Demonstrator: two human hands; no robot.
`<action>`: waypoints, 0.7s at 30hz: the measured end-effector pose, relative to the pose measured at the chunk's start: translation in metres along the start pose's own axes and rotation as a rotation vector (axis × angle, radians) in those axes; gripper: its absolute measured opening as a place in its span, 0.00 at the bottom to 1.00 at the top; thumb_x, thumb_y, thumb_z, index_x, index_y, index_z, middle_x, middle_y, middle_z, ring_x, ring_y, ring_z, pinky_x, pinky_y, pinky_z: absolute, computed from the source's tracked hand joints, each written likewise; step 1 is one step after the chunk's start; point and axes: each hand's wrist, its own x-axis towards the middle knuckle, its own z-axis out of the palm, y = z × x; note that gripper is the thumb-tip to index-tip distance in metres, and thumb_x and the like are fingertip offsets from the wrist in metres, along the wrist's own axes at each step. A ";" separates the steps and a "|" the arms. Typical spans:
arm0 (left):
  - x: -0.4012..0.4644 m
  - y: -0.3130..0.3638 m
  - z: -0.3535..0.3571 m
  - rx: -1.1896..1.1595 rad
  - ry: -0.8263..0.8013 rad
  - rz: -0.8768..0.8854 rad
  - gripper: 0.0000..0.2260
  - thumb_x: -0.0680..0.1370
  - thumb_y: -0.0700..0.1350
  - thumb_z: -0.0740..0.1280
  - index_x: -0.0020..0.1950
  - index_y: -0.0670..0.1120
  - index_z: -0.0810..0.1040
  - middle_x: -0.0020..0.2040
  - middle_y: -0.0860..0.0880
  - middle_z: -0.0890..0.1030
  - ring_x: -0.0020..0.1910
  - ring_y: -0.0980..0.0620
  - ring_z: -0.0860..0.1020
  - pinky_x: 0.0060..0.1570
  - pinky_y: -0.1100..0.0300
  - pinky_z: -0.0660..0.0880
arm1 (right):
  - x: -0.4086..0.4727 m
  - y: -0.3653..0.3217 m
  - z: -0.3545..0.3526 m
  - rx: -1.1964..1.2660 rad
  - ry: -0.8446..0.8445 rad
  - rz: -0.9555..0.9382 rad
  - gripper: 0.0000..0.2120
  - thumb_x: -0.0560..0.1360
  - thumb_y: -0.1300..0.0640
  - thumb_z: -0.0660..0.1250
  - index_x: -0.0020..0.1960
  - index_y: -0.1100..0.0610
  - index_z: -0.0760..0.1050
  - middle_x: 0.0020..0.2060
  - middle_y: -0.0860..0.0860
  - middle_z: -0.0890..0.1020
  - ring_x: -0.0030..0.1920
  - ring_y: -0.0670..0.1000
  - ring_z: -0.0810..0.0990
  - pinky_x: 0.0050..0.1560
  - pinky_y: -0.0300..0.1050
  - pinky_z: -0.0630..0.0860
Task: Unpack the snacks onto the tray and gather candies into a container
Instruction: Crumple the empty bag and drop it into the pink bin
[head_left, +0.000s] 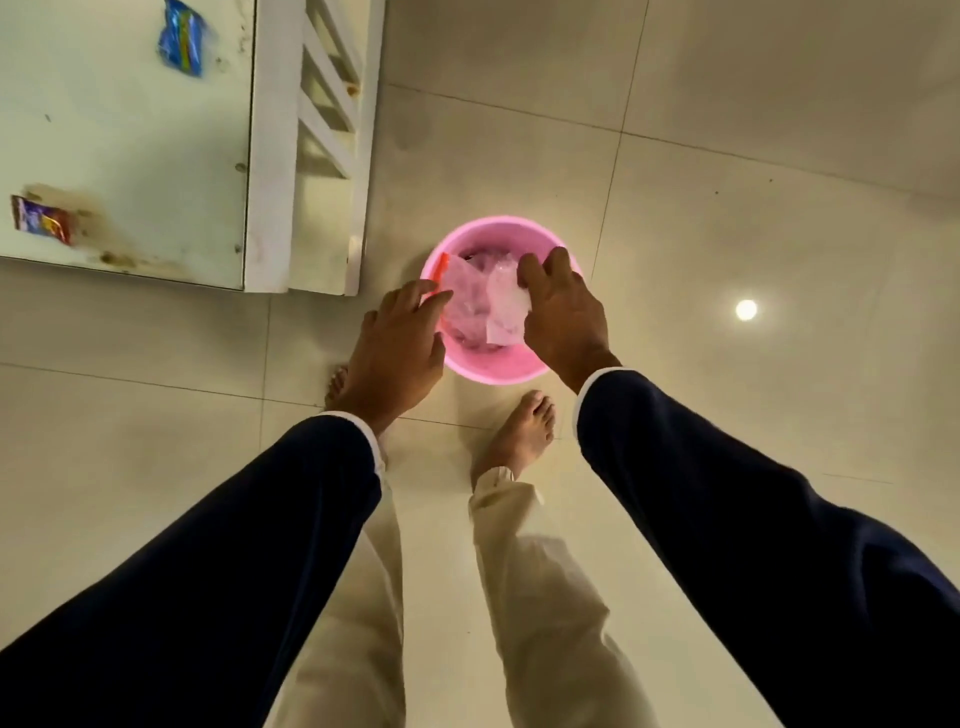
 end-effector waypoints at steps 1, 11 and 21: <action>0.000 -0.007 0.002 0.014 0.006 -0.010 0.24 0.79 0.41 0.65 0.76 0.45 0.69 0.74 0.44 0.69 0.72 0.40 0.70 0.66 0.40 0.72 | 0.006 0.001 0.007 -0.054 -0.038 -0.022 0.28 0.72 0.69 0.67 0.70 0.56 0.67 0.66 0.60 0.68 0.56 0.62 0.77 0.44 0.56 0.83; 0.021 -0.040 0.006 -0.049 -0.057 -0.054 0.28 0.79 0.42 0.67 0.78 0.46 0.64 0.79 0.44 0.64 0.77 0.41 0.64 0.70 0.38 0.65 | 0.044 -0.001 0.051 -0.436 -0.308 -0.136 0.22 0.76 0.58 0.70 0.69 0.54 0.75 0.75 0.61 0.62 0.72 0.68 0.65 0.71 0.64 0.67; 0.028 -0.036 -0.016 0.069 -0.018 -0.002 0.28 0.78 0.43 0.69 0.77 0.48 0.65 0.78 0.45 0.65 0.78 0.43 0.63 0.73 0.31 0.61 | 0.033 0.016 0.042 0.051 -0.547 0.024 0.46 0.76 0.69 0.65 0.83 0.56 0.40 0.80 0.67 0.40 0.73 0.71 0.67 0.67 0.59 0.73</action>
